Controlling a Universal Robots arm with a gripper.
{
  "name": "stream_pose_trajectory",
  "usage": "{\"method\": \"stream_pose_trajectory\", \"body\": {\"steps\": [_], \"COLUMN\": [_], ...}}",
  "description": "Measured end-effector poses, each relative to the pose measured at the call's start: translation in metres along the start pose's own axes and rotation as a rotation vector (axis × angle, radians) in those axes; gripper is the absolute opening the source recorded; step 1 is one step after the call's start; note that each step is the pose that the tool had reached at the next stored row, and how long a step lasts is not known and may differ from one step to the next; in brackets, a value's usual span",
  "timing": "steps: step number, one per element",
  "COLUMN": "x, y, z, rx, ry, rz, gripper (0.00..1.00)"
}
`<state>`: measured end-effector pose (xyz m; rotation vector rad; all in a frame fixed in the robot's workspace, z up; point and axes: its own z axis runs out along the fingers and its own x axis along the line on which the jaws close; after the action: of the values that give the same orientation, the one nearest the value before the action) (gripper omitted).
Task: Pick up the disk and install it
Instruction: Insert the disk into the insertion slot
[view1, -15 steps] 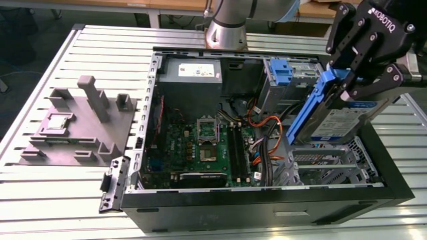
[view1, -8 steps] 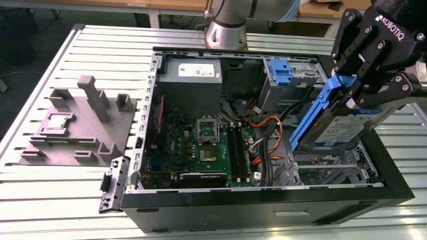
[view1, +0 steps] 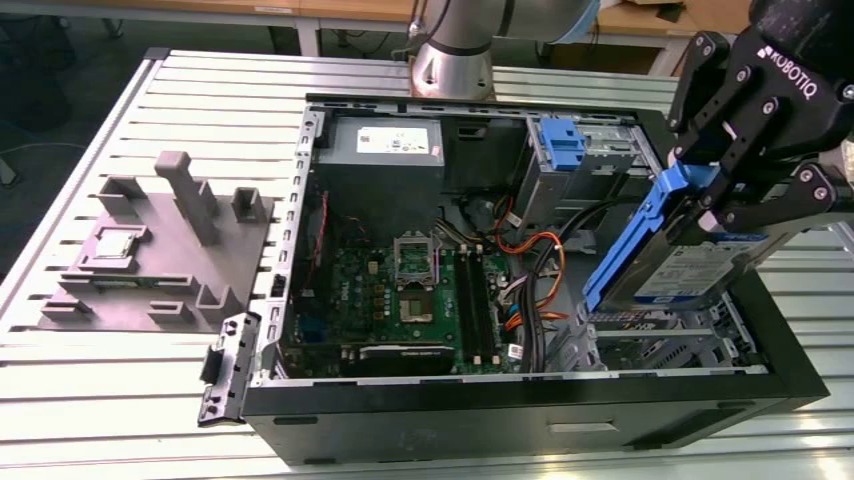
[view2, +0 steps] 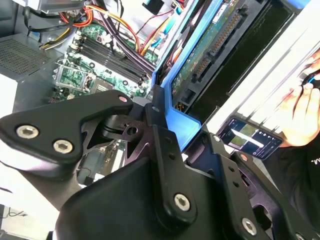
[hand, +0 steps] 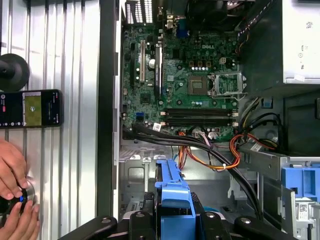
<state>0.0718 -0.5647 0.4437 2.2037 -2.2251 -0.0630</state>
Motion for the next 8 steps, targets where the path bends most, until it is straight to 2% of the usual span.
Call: {"method": "stream_pose_trajectory", "body": {"steps": [8], "x": [0.0015], "y": [-0.0055], "z": [0.0058], "rx": [0.0], "ry": [0.0022], "rz": [0.0], "gripper": [0.37]}}
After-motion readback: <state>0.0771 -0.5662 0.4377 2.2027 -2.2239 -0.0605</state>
